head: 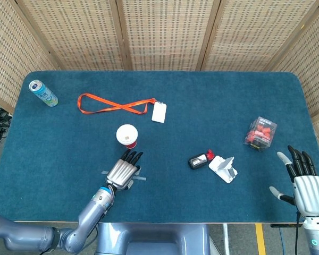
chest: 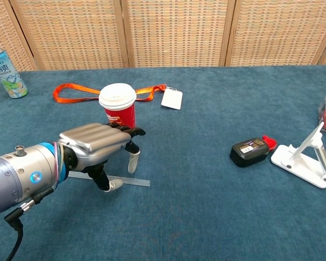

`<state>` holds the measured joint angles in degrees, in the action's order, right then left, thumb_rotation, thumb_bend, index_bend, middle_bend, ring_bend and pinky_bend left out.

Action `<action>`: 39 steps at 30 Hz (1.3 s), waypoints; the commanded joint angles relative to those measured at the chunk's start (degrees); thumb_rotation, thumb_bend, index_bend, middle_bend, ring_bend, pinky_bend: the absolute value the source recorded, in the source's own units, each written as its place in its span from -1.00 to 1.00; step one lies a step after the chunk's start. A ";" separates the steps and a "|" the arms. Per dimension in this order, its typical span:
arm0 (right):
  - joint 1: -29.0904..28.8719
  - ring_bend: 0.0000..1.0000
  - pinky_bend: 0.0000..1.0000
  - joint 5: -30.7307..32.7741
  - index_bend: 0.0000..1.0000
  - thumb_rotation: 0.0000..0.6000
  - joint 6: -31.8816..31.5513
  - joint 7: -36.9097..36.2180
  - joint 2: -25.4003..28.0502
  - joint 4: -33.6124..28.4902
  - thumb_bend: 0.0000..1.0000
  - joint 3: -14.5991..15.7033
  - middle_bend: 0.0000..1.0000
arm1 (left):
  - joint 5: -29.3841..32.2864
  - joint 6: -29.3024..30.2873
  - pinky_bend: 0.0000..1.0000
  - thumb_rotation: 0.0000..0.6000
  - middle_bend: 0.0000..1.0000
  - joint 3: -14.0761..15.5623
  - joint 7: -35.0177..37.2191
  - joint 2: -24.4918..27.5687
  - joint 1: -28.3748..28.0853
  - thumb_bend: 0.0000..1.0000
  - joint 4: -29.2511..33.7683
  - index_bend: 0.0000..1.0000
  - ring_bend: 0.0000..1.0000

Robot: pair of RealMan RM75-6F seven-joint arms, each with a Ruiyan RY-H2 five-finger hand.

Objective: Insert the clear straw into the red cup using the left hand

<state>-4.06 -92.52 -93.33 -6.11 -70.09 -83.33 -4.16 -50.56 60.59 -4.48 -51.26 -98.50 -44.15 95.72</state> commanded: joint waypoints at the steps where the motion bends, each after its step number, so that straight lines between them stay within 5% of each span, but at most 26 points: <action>1: 0.03 -1.00 -1.00 0.04 -0.64 1.00 -0.08 -0.11 0.03 0.02 -0.88 -0.05 -1.00 | 0.78 0.16 -1.00 1.00 -1.00 0.13 -0.42 -0.59 -0.48 -0.27 -0.62 -0.09 -1.00; 26: 0.13 -1.00 -1.00 -0.24 -0.63 1.00 -0.54 -0.18 -0.03 0.02 -0.88 -0.09 -1.00 | 4.23 0.58 -1.00 1.00 -1.00 1.32 -0.32 -2.37 -1.99 -0.25 -4.16 0.01 -1.00; 31: 0.14 -1.00 -1.00 -0.40 -0.63 1.00 -0.72 -0.15 -0.06 0.00 -0.88 -0.12 -1.00 | 3.55 1.14 -1.00 1.00 -1.00 1.66 0.10 -2.59 -1.88 -0.07 -4.50 0.09 -1.00; 39: 0.25 -1.00 -1.00 -0.62 -0.63 1.00 -1.11 -0.18 -0.01 -0.11 -0.88 -0.12 -1.00 | 3.62 1.33 -1.00 1.00 -1.00 2.03 0.12 -2.64 -1.83 -0.06 -4.70 0.12 -1.00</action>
<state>-3.82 -93.14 -94.44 -6.28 -70.10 -83.43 -4.28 -46.94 61.91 -2.46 -51.15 -101.14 -45.99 91.03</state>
